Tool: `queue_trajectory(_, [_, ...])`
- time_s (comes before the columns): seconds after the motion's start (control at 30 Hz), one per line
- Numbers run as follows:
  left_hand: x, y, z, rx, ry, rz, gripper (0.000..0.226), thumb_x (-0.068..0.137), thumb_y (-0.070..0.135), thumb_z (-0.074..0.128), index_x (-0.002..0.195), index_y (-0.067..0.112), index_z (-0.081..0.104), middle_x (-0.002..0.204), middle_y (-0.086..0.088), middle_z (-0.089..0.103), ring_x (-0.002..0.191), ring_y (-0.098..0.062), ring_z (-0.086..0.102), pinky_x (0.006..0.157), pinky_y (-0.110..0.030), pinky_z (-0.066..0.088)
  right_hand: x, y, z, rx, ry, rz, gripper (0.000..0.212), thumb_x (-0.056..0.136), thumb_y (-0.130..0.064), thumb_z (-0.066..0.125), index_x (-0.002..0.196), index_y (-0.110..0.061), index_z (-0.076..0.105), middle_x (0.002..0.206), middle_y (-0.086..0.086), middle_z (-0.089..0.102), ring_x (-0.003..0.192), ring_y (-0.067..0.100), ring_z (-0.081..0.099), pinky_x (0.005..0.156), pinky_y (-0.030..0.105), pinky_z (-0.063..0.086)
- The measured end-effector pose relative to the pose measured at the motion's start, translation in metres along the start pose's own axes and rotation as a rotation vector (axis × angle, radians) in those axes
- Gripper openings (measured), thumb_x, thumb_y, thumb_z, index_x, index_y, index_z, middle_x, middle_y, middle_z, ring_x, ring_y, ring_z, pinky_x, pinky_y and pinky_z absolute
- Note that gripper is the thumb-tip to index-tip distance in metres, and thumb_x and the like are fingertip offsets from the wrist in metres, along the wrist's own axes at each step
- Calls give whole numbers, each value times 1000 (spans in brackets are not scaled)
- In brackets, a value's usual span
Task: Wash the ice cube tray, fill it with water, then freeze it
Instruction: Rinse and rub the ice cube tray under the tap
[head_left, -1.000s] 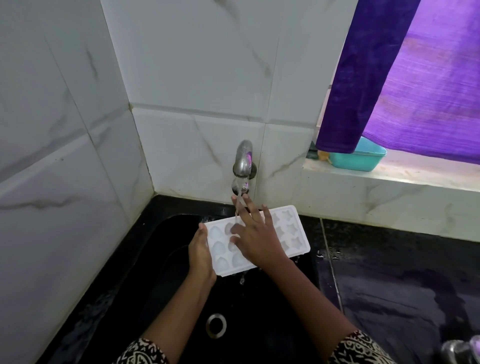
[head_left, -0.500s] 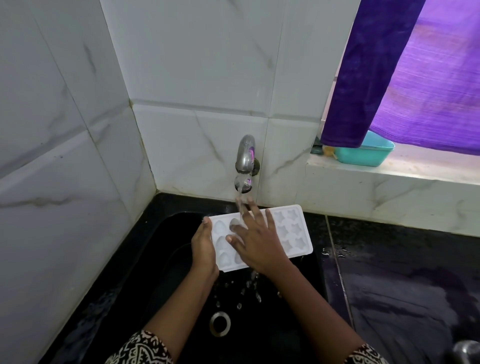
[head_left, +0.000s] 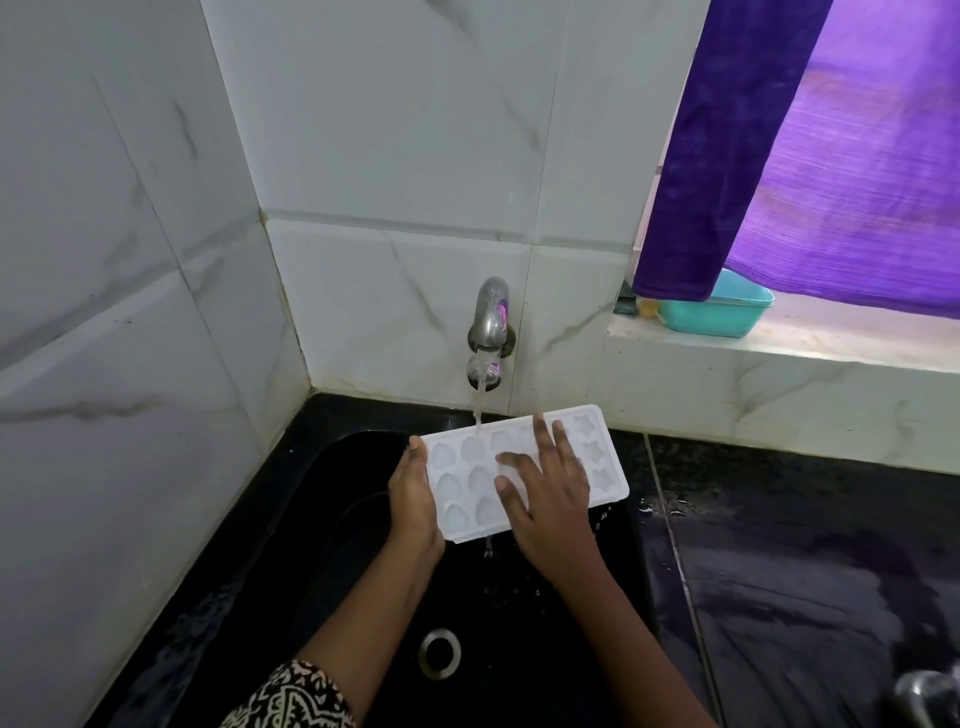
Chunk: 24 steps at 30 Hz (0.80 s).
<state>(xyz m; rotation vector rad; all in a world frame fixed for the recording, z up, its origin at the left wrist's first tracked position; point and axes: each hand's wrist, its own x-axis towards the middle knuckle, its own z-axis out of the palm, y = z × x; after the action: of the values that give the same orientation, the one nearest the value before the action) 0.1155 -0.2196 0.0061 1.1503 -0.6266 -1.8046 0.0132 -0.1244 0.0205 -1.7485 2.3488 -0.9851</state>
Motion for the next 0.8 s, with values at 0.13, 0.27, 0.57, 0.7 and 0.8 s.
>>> queue_trajectory(0.13, [-2,4,4,-10,-29,-40,58,99,53,40,127,6,59,121,-23,65,111,-45,61,99,-64,44,-11,-4,1,-79,-26,-30,31,96,-32,46,124,-25,57,154,-7,-10,140,10,-22,114,48,8])
queue_trajectory(0.27, [-5,9,7,-17,-37,-55,59,98,56,39,126,9,60,119,-21,67,109,-44,62,99,-62,46,-9,-8,3,-120,-59,-46,31,97,-35,43,125,-28,56,153,-8,-15,139,10,-26,114,46,3])
queue_trajectory(0.57, [-1,14,9,-75,-21,-17,57,101,47,42,128,-1,56,122,-27,63,114,-46,59,102,-59,44,1,-18,20,-249,-158,-74,42,96,-52,30,126,-28,46,154,-11,-21,135,6,-34,114,48,-5])
queue_trajectory(0.7, [-2,10,7,-29,8,-3,55,101,47,43,124,0,58,118,-25,65,109,-45,61,99,-60,46,9,-11,11,-310,-102,-67,38,97,-51,28,113,-30,57,155,-8,-15,136,10,-32,113,46,-12])
queue_trajectory(0.8, [-3,9,8,-49,-12,-22,58,100,48,43,127,-2,57,122,-27,63,114,-46,59,102,-59,44,8,-22,16,-370,-71,-101,47,96,-54,23,106,-24,57,158,-4,-8,137,11,-31,111,45,-16])
